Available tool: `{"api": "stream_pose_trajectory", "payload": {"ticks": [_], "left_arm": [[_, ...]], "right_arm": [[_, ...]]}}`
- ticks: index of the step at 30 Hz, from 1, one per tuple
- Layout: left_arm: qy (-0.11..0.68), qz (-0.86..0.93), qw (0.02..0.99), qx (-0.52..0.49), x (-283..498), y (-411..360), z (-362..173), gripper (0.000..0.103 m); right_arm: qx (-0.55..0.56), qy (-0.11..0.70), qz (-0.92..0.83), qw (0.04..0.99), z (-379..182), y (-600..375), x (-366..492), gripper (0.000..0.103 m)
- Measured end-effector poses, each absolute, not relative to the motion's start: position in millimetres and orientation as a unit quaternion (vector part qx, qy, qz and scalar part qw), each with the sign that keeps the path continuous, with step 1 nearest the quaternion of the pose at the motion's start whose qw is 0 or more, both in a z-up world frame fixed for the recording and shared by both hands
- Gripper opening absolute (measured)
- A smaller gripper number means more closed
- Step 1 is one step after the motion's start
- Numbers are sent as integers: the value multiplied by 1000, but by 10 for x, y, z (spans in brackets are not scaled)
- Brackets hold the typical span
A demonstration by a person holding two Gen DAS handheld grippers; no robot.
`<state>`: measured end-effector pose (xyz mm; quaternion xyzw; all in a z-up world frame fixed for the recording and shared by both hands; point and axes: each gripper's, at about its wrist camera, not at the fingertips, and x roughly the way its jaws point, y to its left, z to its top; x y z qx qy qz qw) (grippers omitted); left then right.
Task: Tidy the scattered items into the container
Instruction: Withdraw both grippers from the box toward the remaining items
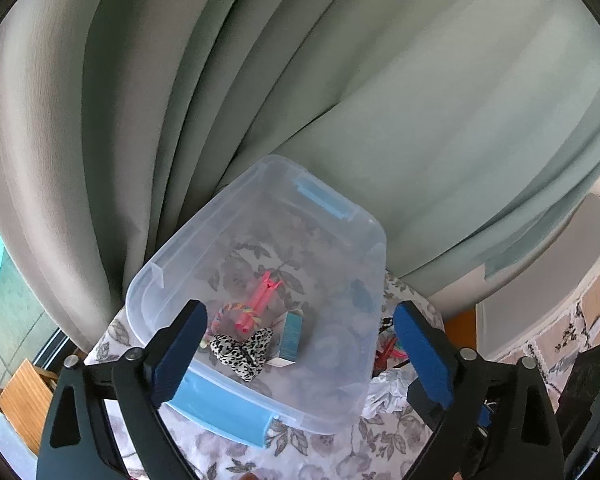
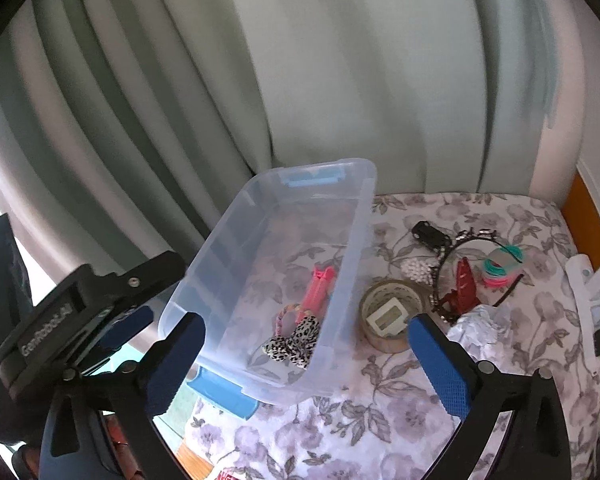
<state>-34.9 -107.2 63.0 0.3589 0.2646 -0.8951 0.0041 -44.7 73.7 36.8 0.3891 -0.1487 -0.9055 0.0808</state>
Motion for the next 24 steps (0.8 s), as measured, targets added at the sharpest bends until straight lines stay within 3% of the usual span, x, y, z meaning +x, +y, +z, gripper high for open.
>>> {"api": "stream_pose_trajectory", "payload": {"ticks": [24], "left_arm": [[166, -938, -60, 300, -151, -43, 996, 102]], "right_arm": [[296, -200, -934, 19, 558, 1711, 145, 103]]}}
